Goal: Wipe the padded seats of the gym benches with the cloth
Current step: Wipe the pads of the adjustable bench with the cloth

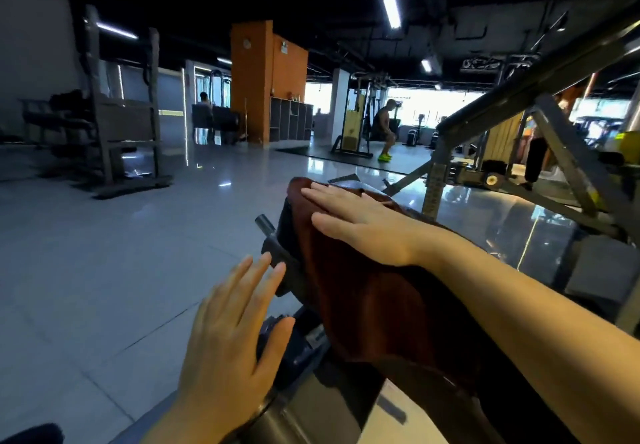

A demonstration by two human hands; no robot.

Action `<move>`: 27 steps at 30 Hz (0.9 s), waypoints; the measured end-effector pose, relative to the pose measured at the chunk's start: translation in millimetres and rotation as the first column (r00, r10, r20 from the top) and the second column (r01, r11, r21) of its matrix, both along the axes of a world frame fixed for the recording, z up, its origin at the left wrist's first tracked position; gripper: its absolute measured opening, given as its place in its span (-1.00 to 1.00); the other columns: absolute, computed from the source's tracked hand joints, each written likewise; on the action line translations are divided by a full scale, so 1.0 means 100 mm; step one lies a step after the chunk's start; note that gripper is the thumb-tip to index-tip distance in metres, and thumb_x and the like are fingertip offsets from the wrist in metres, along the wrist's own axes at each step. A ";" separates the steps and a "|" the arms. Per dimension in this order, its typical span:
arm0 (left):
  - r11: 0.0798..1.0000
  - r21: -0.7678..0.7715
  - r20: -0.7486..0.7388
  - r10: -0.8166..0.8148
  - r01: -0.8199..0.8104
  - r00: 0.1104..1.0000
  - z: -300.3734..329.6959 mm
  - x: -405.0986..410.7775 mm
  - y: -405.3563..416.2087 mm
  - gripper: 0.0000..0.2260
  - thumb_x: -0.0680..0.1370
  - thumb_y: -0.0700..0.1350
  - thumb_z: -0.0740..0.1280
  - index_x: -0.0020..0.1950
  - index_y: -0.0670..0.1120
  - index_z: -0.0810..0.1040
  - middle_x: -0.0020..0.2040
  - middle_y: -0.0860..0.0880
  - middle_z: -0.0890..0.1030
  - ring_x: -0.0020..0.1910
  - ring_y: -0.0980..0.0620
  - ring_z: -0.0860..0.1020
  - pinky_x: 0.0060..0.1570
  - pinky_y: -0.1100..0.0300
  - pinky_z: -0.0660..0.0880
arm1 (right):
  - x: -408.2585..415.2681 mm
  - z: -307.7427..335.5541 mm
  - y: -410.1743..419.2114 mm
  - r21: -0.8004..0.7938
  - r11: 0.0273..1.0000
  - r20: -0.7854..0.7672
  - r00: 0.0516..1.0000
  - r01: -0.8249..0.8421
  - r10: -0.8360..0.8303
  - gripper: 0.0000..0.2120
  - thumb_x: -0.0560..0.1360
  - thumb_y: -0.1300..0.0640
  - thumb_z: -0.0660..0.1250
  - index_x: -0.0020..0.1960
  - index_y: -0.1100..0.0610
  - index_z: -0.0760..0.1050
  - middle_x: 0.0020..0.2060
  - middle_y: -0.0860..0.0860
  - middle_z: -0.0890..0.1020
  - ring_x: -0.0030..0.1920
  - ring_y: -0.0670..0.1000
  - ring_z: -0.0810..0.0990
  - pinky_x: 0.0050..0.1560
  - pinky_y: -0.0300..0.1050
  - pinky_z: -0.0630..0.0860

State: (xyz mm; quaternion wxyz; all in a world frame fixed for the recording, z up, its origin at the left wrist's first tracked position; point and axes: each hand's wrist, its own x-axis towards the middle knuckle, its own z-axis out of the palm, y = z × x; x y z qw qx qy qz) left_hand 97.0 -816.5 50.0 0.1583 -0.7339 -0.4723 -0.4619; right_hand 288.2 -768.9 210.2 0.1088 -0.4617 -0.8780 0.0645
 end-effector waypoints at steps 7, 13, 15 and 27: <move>0.998 -0.069 -0.149 0.001 -0.012 0.989 -0.01 -0.01 -0.02 -0.46 0.66 0.20 -0.03 0.59 0.00 0.09 0.57 0.01 0.17 0.54 0.05 0.12 0.51 0.12 -0.05 | 0.39 -0.17 -0.39 -0.010 0.999 -0.090 0.995 0.038 -0.039 -0.49 0.62 -0.18 -0.04 0.55 -0.20 0.01 0.53 -0.30 0.03 0.49 -0.33 -0.07 0.55 -0.16 -0.15; 0.993 -0.112 -0.242 0.015 -0.043 0.970 -0.03 -0.01 0.02 -0.40 0.65 0.27 -0.10 0.61 -0.02 0.05 0.58 -0.01 0.14 0.48 0.13 0.14 0.45 0.07 0.17 | 0.71 -0.33 -0.77 -0.023 0.988 -0.161 0.974 0.155 -0.156 -0.48 0.41 -0.35 -0.08 0.37 -0.42 0.00 0.48 -0.43 0.03 0.42 -0.49 -0.08 0.50 -0.32 -0.13; 0.994 -0.109 -0.243 0.001 -0.028 0.970 -0.03 0.01 0.02 -0.40 0.65 0.27 -0.08 0.61 -0.01 0.04 0.57 -0.01 0.16 0.49 0.12 0.12 0.44 0.11 0.08 | 0.57 -0.26 -0.63 -0.020 0.985 -0.120 0.977 0.173 -0.174 -0.44 0.46 -0.31 -0.10 0.45 -0.33 -0.02 0.50 -0.35 0.01 0.45 -0.40 -0.07 0.53 -0.23 -0.14; 0.990 -0.139 -0.098 -0.025 0.011 0.995 -0.01 -0.02 0.02 -0.45 0.64 0.25 -0.05 0.58 0.06 0.04 0.54 0.06 0.16 0.51 0.23 0.01 0.43 0.02 0.10 | 0.22 -0.05 0.10 -0.048 0.976 -0.098 0.971 0.212 -0.216 -0.43 0.63 -0.24 -0.04 0.59 -0.08 0.00 0.58 -0.11 0.00 0.57 -0.09 -0.06 0.55 0.13 -0.14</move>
